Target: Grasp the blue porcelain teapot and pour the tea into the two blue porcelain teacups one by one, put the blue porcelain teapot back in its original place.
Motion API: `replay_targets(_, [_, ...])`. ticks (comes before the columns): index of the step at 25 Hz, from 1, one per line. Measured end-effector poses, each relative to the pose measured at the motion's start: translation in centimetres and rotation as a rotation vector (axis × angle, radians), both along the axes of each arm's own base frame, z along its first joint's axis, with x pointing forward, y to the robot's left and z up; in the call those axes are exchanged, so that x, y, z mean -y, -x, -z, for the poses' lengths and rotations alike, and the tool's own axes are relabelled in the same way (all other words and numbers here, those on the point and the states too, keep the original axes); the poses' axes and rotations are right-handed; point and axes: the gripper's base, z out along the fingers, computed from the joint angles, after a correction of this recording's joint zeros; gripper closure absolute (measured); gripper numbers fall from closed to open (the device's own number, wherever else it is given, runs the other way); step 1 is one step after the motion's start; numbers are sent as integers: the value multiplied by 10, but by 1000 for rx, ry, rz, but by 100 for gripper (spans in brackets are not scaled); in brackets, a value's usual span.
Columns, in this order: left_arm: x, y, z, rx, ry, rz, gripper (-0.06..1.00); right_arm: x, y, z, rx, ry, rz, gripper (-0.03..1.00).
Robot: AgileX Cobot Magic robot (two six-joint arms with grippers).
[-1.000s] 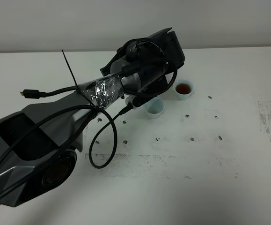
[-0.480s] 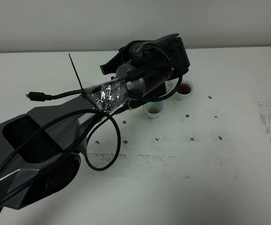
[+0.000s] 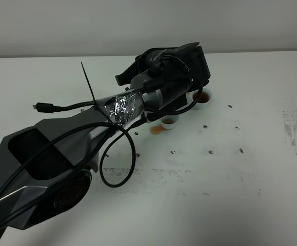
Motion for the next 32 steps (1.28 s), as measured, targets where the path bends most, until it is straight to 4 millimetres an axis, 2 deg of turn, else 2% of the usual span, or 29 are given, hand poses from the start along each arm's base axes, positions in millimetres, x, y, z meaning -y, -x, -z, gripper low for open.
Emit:
replay_targets(4, [2,-2,-1,26,29,6,94,0,0,0,0,0,0,43])
replay_targets(32, [2,-8,-1,103,-55,52,94,0,0,0,0,0,0,43])
